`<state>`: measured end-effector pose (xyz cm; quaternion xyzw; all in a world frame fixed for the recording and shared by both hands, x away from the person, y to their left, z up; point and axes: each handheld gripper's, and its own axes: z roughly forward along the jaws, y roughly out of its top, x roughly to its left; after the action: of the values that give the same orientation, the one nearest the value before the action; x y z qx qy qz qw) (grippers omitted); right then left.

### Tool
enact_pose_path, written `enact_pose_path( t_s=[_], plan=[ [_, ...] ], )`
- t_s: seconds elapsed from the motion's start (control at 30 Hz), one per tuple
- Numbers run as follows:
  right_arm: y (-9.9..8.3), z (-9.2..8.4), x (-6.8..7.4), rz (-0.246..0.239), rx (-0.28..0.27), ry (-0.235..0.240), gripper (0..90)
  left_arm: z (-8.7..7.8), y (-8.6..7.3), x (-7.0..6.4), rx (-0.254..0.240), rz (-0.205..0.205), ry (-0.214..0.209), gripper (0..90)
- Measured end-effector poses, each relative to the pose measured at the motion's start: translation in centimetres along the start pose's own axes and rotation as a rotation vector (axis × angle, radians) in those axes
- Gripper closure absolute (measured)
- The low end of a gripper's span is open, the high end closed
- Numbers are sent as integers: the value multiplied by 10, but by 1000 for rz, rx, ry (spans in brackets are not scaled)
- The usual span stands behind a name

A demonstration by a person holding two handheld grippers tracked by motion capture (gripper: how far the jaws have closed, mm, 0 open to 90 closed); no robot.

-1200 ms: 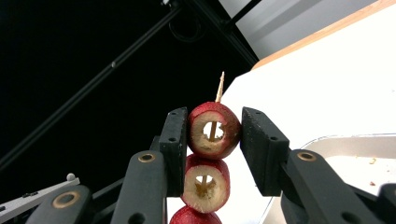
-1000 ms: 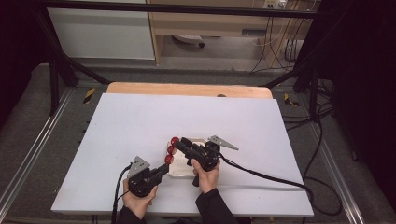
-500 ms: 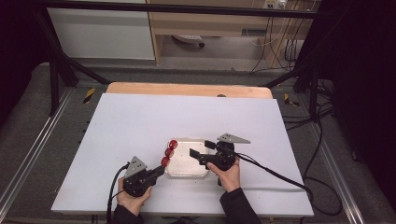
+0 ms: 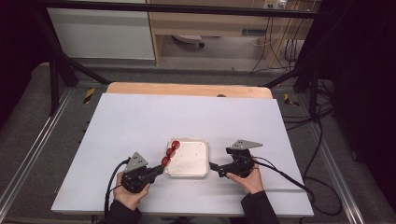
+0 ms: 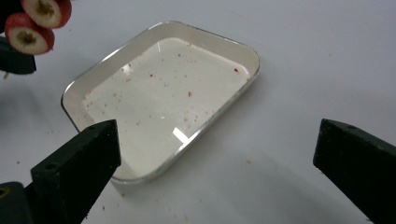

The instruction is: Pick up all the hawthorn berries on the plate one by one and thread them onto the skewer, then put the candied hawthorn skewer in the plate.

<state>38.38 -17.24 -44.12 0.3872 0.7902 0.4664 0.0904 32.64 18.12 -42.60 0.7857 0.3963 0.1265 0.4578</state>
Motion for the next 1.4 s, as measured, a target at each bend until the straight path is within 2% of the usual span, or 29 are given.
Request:
enact_pose_path(
  t_s=[0.2,0.47,0.77,1.0,1.17,1.4],
  plan=[
    [-16,-15,-12,-33,36,-51,14,3,12,5,50,15,-3,880],
    [-37,-33,-25,-42,53,-44,7,11,29,8,80,7,-3,880],
    [-46,-45,-32,-34,49,-55,6,27,44,2,124,32,-14,880],
    [-48,-48,-32,-26,53,-67,7,43,45,0,162,33,-13,880],
    [-49,-50,-32,-38,50,-66,7,57,44,-3,215,42,3,881],
    [-51,-53,-33,-24,37,-61,8,68,43,-10,280,62,9,880]
  ],
)
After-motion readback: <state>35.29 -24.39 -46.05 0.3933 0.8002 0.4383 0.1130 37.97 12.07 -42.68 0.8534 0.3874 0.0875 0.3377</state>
